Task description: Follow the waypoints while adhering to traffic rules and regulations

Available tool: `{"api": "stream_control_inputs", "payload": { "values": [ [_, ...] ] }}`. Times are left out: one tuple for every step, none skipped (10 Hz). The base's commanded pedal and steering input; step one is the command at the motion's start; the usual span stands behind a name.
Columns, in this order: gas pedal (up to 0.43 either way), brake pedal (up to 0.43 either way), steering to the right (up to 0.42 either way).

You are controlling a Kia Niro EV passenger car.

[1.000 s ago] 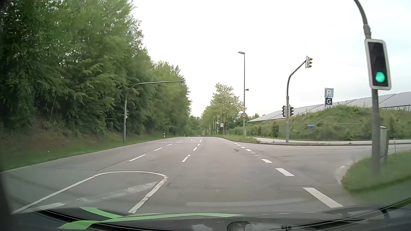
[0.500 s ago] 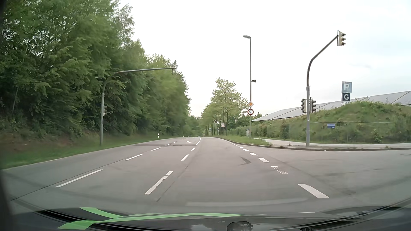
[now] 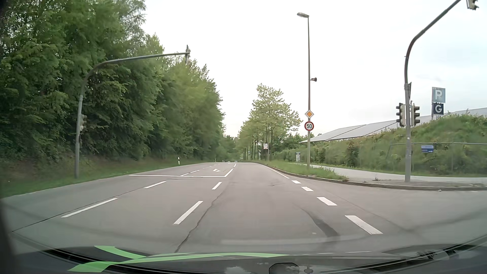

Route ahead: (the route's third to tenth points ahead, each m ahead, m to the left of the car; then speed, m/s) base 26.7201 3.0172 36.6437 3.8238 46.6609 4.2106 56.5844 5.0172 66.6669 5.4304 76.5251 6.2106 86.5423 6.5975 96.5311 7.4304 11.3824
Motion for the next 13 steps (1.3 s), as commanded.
{"api": "stream_control_inputs", "payload": {
  "values": [
    [0.059, 0.0, -0.003],
    [0.059, 0.0, -0.003],
    [0.059, 0.0, -0.003],
    [0.059, 0.0, -0.003],
    [0.059, 0.0, -0.003],
    [0.059, 0.0, -0.003],
    [0.047, 0.0, -0.003],
    [0.059, 0.0, -0.003],
    [0.059, 0.0, -0.003],
    [0.047, 0.0, -0.003],
    [0.047, 0.0, -0.004],
    [0.059, 0.0, -0.005],
    [0.059, 0.0, -0.007]
  ]
}}
